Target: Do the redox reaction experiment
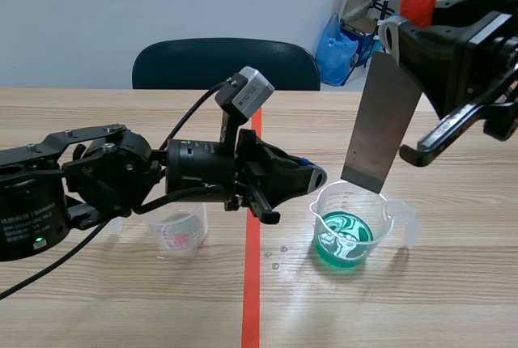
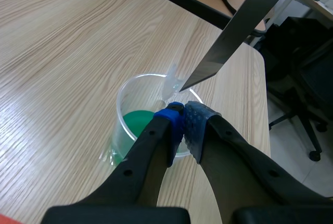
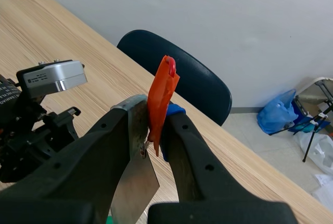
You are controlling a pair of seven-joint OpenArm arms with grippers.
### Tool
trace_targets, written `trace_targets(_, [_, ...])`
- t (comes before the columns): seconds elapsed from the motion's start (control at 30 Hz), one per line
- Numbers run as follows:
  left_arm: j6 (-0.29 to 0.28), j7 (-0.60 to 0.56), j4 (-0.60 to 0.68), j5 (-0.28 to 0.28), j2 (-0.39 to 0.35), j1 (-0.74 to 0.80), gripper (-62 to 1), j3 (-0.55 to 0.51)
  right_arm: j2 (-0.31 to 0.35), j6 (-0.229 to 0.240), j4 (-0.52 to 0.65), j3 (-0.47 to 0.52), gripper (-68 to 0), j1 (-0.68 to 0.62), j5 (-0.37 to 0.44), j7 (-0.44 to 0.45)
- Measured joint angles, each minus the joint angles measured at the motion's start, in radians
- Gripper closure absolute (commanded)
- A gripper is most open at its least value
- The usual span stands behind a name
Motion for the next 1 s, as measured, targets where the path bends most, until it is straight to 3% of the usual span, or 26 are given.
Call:
trace_targets(0.17, [-0.008,-0.120,0.003,-0.001,-0.129,0.049,-1.9,-0.018,0.000,0.000,0.000,0.000,-2.0,0.000,0.000,0.000])
trace_targets(0.27, [-0.060,-0.164,0.003,-0.035,-0.247,0.125,-1.8,-0.081,0.000,0.000,0.000,0.000,-2.0,0.000,0.000,0.000])
trace_targets(0.33, [-0.113,-0.199,0.004,-0.085,-0.330,0.190,-1.8,-0.139,0.000,0.000,0.000,0.000,-2.0,0.000,0.000,0.000])
trace_targets(0.47, [-0.114,-0.322,0.031,-0.097,-0.493,0.372,-1.8,-0.293,0.000,0.000,0.000,0.000,-2.0,0.000,0.000,0.000])
trace_targets(0.63, [-0.114,-0.521,0.057,-0.093,-0.663,0.708,-1.8,-0.528,0.000,0.000,0.000,0.000,-2.0,0.000,0.000,0.000])
trace_targets(0.7, [-0.114,-0.604,0.057,-0.053,-0.701,0.865,-1.9,-0.633,0.000,0.000,0.000,0.000,-2.0,0.000,0.000,0.000])
trace_targets(0.8, [-0.114,-0.757,0.057,0.054,-0.709,1.109,-1.8,-0.805,0.000,0.000,0.000,0.000,-2.0,0.000,0.000,0.000])
trace_targets(0.9, [-0.114,-0.923,0.057,0.193,-0.660,1.334,-1.9,-0.981,0.000,0.000,0.000,0.000,-2.0,0.000,0.000,-0.003])
trace_targets(1.0, [-0.114,-1.052,0.057,0.325,-0.563,1.512,-1.9,-1.148,0.000,0.000,0.000,0.000,-2.0,0.000,0.000,-0.003])
